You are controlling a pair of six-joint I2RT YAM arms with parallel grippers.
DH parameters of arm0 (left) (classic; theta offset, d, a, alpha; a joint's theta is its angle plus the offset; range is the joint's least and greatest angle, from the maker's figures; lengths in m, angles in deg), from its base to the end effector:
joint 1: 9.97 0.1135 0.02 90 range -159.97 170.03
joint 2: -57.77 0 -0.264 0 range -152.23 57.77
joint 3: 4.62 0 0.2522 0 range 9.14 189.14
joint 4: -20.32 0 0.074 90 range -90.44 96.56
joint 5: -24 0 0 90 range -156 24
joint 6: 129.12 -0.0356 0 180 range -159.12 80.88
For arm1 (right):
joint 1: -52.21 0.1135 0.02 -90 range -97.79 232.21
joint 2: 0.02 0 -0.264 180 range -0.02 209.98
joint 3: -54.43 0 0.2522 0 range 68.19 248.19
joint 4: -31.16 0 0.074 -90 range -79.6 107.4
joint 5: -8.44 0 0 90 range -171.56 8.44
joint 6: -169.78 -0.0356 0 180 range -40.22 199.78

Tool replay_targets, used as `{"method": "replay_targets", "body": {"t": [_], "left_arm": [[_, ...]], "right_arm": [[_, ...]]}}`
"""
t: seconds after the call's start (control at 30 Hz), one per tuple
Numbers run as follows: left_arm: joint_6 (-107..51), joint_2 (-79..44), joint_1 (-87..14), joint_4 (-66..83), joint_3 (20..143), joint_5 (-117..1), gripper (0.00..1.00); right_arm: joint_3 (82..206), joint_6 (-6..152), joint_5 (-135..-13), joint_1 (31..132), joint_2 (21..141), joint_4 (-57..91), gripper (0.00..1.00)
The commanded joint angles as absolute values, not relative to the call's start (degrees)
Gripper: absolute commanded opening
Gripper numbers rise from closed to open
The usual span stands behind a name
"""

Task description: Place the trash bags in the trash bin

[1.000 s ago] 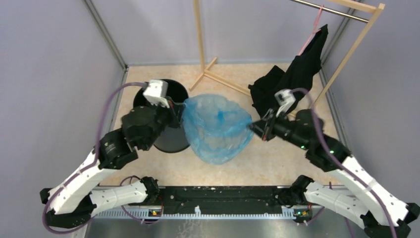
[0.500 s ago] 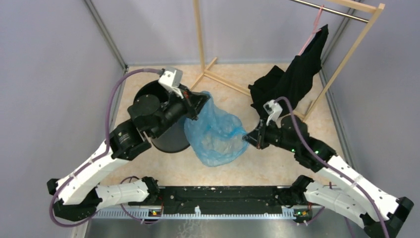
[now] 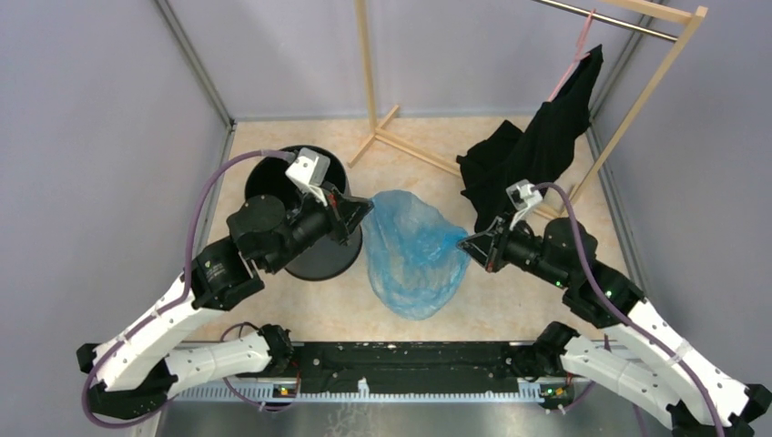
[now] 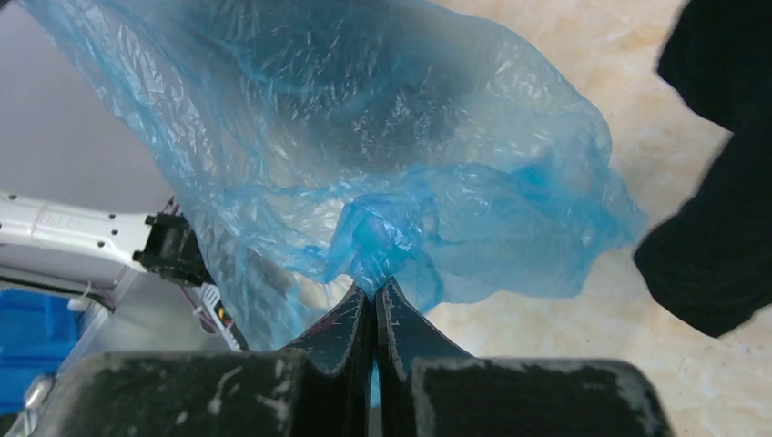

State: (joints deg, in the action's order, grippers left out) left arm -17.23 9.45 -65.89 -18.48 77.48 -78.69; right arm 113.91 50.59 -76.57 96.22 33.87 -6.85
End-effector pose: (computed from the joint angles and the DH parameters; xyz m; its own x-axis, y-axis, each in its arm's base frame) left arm 0.0975 -0.1301 0.4414 -0.3010 -0.2041 -0.9315 0.6177 0.7025 -0.3536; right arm 0.0951 0.0962 0.3461 -0.5024 0.1902 -0.8435 -0.5821 0.6469 0.4926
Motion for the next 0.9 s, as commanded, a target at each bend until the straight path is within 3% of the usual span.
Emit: {"method": "replay_targets", "body": {"t": [0.0,0.1,0.27,0.43,0.67,0.87], "left_arm": [[-21.47,6.41,-65.96,-20.3,85.94,-69.9,0.0],[-23.01,5.14,-65.96,-19.98,88.92,-62.9,0.0],[-20.82,3.6,-65.96,-16.15,85.29,-58.42,0.0],[-19.3,-0.25,-66.01,-16.03,84.12,-57.58,0.0],[-19.84,-1.26,-65.96,-13.49,81.73,-58.81,0.0],[-19.96,-2.23,-65.96,-11.45,81.79,-58.5,0.0]], "right_arm": [[118.88,52.43,-67.09,96.14,38.73,-0.61,0.0],[121.07,48.52,-59.24,97.04,44.34,5.95,0.0],[125.89,49.31,-66.56,104.3,51.54,10.08,0.05],[123.84,47.0,-63.76,106.18,54.48,16.16,0.12],[114.53,41.85,-63.5,106.18,48.98,28.74,0.35],[112.42,41.16,-65.98,106.35,49.38,30.97,0.69]]}}
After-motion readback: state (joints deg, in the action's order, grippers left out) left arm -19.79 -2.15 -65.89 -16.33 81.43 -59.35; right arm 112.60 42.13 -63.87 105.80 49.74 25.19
